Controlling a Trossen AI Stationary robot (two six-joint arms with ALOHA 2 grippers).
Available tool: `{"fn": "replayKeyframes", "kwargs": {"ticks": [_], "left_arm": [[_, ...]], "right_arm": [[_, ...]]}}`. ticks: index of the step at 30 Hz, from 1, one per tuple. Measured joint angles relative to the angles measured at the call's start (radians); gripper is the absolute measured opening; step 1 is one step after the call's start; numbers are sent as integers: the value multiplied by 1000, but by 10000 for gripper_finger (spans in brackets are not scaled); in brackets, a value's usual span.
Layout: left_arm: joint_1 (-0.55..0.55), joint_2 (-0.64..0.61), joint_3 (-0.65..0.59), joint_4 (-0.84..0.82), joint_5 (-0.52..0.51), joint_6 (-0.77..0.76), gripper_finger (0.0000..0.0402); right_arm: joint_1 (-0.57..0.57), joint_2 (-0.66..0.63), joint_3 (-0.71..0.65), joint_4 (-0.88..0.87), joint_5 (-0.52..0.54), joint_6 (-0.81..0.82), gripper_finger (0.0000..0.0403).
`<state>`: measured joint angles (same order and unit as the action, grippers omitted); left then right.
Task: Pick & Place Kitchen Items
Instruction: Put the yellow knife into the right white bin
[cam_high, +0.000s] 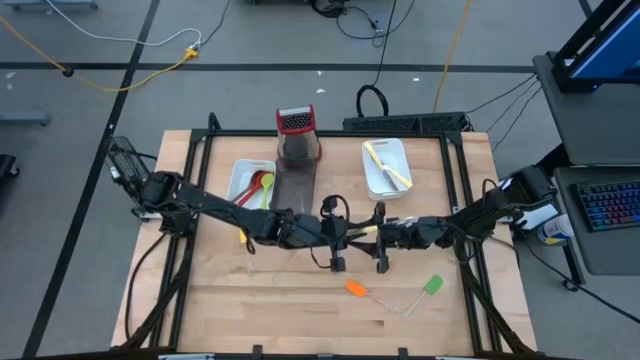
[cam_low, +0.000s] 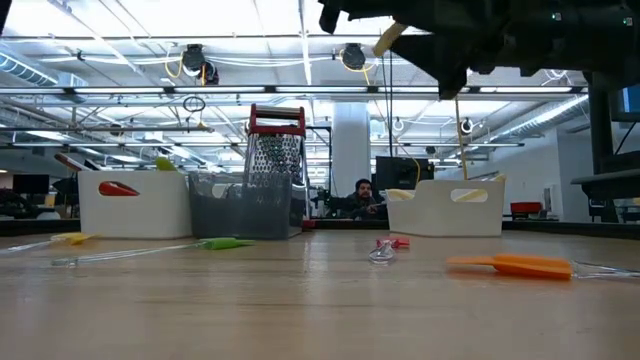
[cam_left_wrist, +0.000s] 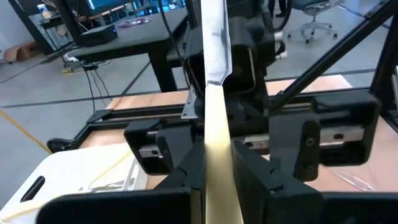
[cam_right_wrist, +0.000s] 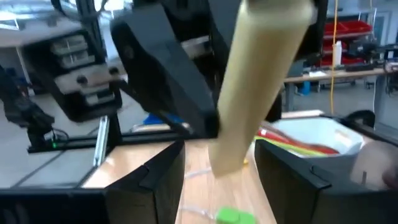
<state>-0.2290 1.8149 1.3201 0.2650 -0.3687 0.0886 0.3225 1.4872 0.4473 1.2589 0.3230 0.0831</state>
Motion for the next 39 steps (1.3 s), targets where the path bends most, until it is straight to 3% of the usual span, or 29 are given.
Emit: {"fn": "replayKeyframes", "kwargs": {"ticks": [8, 17, 24, 31, 39], "left_arm": [[6, 0, 0, 76, 2, 15, 46], [8, 0, 0, 105, -2, 22, 46], [-2, 0, 0, 36, -94, 37, 46], [-7, 0, 0, -19, -145, 35, 46], [-1, -1, 2, -60, -164, 29, 45]], "right_arm": [[-17, 0, 0, 70, -13, -56, 177], [-40, 0, 0, 58, -17, -68, 76], [-18, -9, 0, -19, 5, -58, 76], [13, -97, 0, -208, 152, -49, 83], [14, -219, -3, -378, 157, -36, 78]]}}
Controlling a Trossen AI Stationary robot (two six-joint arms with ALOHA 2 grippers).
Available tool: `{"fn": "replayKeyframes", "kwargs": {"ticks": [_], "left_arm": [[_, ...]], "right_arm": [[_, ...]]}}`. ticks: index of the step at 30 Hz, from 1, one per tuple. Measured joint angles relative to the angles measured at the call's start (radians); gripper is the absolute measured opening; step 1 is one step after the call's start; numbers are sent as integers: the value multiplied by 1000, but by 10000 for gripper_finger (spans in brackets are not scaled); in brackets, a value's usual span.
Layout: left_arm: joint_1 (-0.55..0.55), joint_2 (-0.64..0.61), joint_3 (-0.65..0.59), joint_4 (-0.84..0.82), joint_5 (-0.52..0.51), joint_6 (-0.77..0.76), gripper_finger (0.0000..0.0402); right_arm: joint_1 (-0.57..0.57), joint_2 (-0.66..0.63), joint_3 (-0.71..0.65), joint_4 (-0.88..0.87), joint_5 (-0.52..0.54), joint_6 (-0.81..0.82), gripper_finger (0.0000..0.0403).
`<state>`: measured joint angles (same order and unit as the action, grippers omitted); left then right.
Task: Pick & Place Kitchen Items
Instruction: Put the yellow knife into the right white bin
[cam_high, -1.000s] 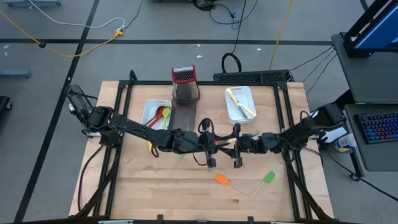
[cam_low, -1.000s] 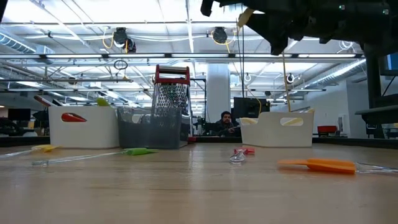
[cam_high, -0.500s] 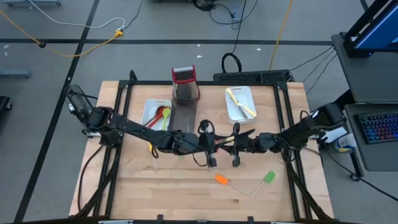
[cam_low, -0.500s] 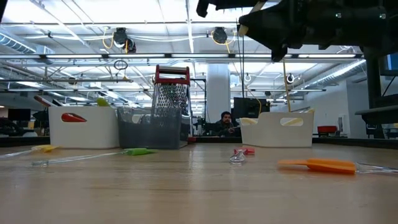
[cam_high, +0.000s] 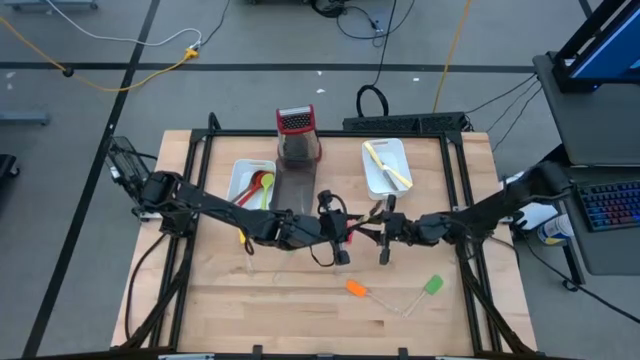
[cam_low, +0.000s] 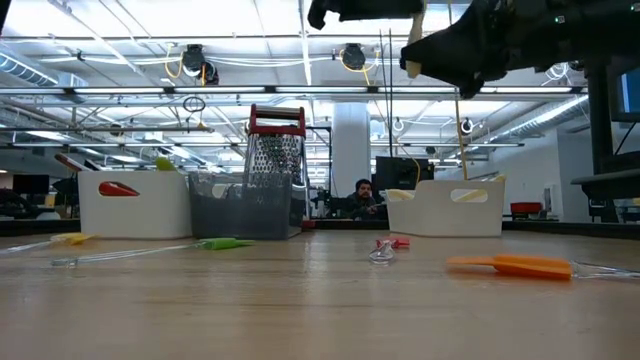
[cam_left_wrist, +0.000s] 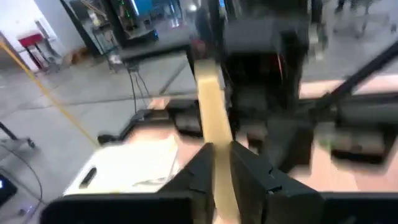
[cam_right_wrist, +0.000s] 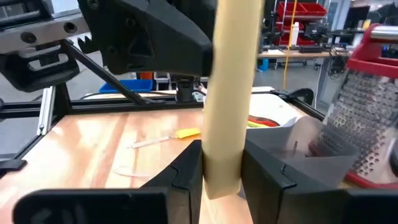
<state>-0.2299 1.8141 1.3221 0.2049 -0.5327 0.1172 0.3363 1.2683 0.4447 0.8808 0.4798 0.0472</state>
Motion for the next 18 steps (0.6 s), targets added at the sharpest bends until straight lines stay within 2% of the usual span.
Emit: {"fn": "replayKeyframes", "kwargs": {"ticks": [4, 9, 13, 18], "left_arm": [[7, 5, -6, -46, -21, -7, 44], [9, 2, -3, -120, -112, -42, 45], [9, 2, -4, -180, -115, -69, 45], [6, 2, -4, -231, -116, -60, 46]], "right_arm": [[4, -50, 1, -45, -8, -3, 80], [8, -111, 3, -112, -7, 15, 79], [-1, -190, 3, -309, 78, 99, 79], [-25, -326, 2, -652, 153, 287, 79]]}}
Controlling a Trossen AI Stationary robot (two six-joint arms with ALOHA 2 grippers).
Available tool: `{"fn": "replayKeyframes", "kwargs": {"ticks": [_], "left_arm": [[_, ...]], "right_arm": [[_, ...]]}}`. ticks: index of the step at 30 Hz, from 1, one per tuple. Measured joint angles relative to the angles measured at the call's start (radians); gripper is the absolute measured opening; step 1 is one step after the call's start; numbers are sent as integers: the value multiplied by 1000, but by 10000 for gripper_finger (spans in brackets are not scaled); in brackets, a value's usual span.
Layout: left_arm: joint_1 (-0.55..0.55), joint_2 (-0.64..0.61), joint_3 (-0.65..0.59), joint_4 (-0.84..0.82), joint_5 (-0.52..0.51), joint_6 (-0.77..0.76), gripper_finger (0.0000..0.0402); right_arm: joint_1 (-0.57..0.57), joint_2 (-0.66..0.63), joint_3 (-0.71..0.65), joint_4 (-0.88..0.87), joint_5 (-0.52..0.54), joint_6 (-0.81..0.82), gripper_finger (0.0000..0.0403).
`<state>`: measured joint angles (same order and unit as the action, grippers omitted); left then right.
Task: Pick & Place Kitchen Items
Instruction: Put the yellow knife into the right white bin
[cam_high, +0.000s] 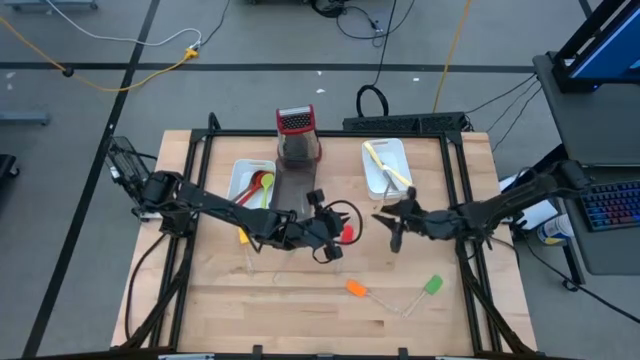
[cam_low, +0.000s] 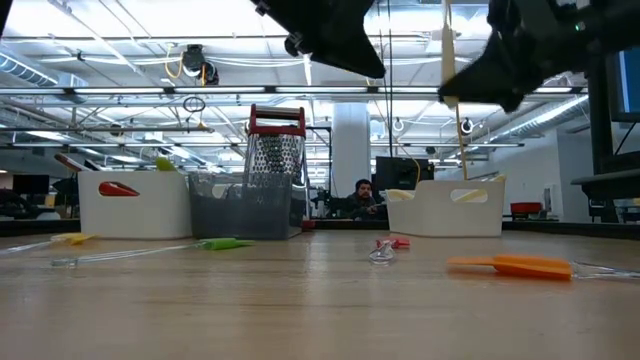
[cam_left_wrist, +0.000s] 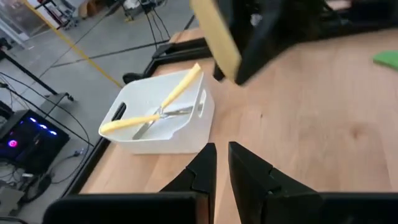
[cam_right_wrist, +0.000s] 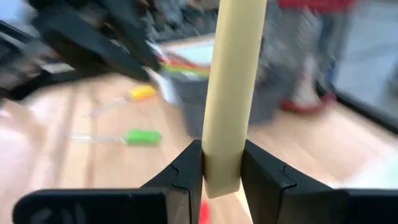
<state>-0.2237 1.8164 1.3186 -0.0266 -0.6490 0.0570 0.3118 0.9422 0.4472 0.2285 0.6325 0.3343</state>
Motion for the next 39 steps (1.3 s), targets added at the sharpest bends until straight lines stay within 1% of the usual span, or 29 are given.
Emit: {"fn": "replayKeyframes", "kwargs": {"ticks": [3, 5, 6, 8, 10, 13, 16, 20, 24, 30, 33, 39], "left_arm": [[0, -16, 0, -68, 7, -22, 46], [4, -33, 1, -86, 48, -53, 46], [5, -55, 1, -126, 66, -67, 46], [5, -89, 0, -158, 105, -82, 46], [5, -131, 2, -204, 119, -85, 46], [5, -183, 1, -230, 118, -81, 46], [5, -233, 1, -255, 108, -78, 47], [8, -274, 1, -292, 98, -78, 47], [8, -284, 1, -312, 98, -85, 47], [7, -280, 1, -393, 99, -129, 47], [7, -277, 1, -437, 100, -156, 47], [7, -278, 1, -463, 100, -171, 47]], "right_arm": [[-43, -80, 0, -145, -6, 108, 79], [-78, -127, 3, -247, -22, 162, 79], [-99, -142, 15, -308, -40, 181, 79], [-138, -153, 66, -432, -66, 211, 78], [-178, -148, 143, -574, -87, 233, 78], [-243, -93, 292, -776, -124, 270, 78], [-327, 1, 436, -1004, -184, 307, 78], [-456, 150, 549, -1246, -294, 336, 79], [-589, 260, 593, -1340, -435, 324, 80], [-767, 375, 594, -1356, -634, 197, 81], [-837, 412, 594, -1360, -721, 133, 82], [-939, 449, 594, -1391, -852, 86, 83]]}}
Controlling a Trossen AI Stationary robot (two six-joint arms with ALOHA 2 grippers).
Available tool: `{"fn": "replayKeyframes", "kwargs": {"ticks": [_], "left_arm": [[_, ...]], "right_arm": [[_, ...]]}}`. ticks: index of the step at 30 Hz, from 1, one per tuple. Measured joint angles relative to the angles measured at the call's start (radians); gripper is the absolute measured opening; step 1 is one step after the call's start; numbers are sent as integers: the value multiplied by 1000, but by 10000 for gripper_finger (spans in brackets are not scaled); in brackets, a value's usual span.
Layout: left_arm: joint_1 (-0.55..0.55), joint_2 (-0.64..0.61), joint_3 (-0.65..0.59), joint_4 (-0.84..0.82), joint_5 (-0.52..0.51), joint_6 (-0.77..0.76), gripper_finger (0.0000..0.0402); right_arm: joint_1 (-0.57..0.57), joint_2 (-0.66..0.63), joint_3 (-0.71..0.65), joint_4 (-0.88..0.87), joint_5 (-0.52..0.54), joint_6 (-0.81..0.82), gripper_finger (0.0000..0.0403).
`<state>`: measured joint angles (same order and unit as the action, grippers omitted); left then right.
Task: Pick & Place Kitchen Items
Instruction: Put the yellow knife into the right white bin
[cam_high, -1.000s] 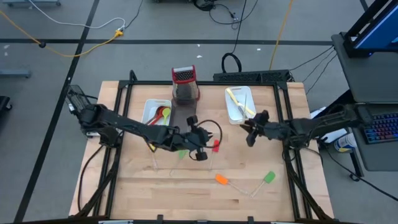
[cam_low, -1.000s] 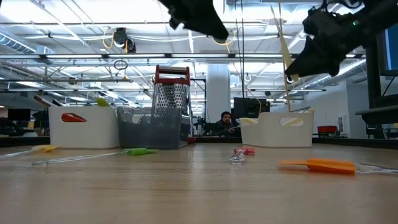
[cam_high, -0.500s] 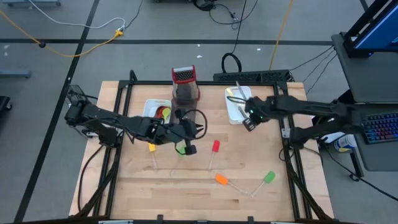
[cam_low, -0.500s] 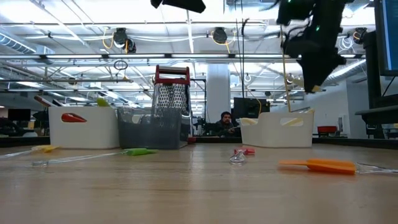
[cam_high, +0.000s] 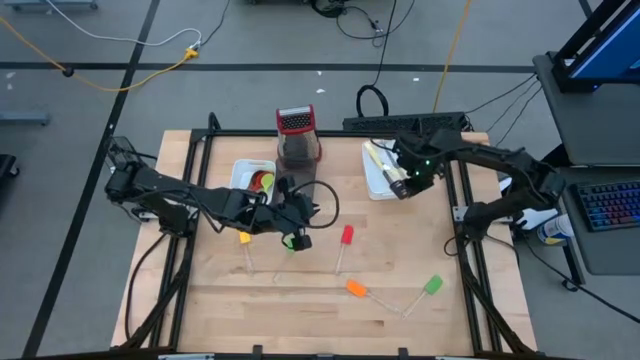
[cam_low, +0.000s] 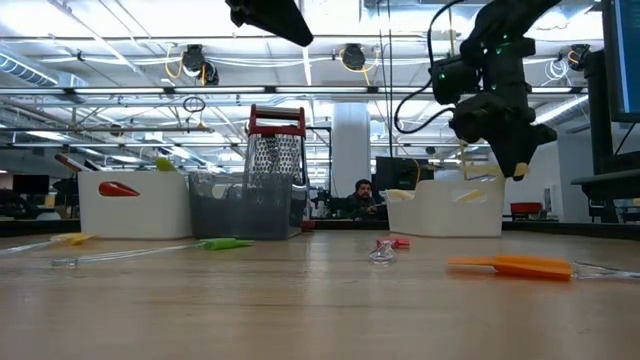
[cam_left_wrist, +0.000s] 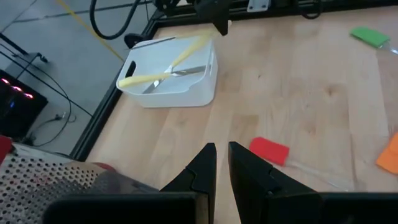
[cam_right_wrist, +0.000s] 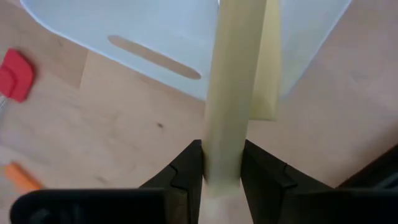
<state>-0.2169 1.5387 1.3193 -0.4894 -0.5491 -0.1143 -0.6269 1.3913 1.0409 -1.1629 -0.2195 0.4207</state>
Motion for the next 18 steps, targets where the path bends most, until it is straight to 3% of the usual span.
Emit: {"fn": "replayKeyframes", "kwargs": {"ticks": [8, 18], "left_arm": [[1, 0, 0, 6, -1, 4, 47], [1, 0, 0, 6, -2, 6, 46]], "right_arm": [[-86, 1, 0, -16, -99, -23, 89], [-113, 1, 0, 1, -97, -67, 113]]}}
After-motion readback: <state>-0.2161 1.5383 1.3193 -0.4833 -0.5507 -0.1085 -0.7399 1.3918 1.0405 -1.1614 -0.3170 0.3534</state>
